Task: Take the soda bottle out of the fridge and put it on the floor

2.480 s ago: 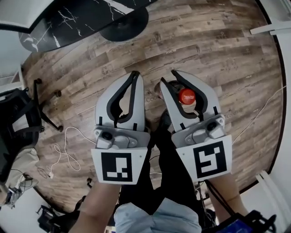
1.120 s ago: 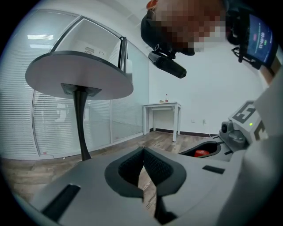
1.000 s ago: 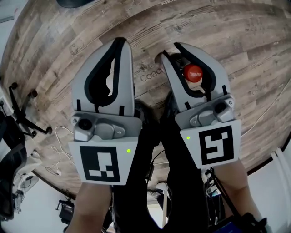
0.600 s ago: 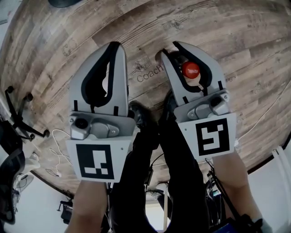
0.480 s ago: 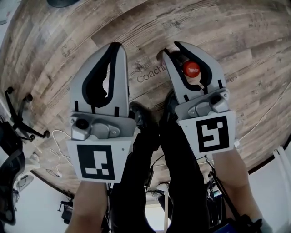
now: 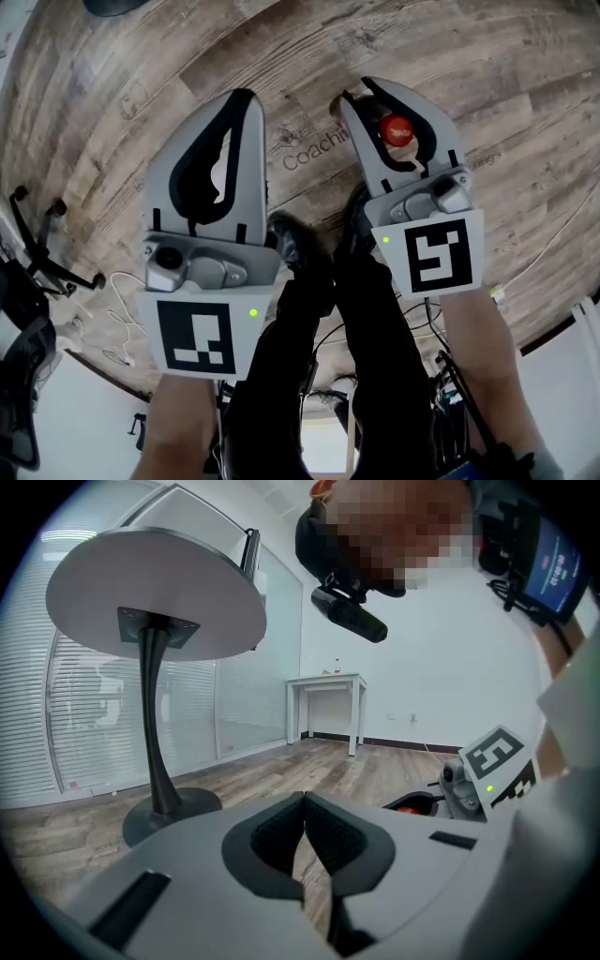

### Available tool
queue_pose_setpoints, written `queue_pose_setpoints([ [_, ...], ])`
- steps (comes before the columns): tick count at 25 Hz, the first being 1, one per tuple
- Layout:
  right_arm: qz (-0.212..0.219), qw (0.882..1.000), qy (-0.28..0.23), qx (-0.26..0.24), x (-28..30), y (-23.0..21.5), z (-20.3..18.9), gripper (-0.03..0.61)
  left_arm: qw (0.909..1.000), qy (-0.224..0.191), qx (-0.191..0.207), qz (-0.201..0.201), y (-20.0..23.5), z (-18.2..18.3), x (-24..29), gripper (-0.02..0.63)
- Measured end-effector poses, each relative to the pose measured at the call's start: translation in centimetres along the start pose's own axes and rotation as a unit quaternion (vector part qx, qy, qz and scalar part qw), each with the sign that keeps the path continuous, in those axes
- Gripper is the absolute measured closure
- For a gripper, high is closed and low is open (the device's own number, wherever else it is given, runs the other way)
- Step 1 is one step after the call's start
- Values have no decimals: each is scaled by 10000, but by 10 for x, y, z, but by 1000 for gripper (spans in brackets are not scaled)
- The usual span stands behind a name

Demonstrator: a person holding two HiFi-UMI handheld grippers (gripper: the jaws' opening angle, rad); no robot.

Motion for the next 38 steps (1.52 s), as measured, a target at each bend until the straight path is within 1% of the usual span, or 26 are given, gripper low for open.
queue_pose_setpoints([
  [7,-93,9999,22,-59,10,-5,-22,488,9999,97,13,-98,-3,-13,3,603],
  [20,-202,9994,285,-47,20,-7,-58,488,9996,183,17,-228,-6,-25,10,603],
  [24,-174,9993,303,-105,25,-7,-58,482,9994,225,35,-259,-6,-28,11,603],
  [30,55,9983,509,-271,31,1,-54,463,9995,190,21,-244,-4,-20,11,603],
  [38,219,9982,482,-298,28,9,-51,431,9996,100,52,-244,-6,-14,11,603],
])
Point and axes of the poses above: the fingertips, and each gripper's own axes: x forward along the fingers, y to its left, z out of its top, the point moved 10 cm from there along -x, backward along the fingers, and after that the axes turned 2 degrees about z, right-handed, at the moved point
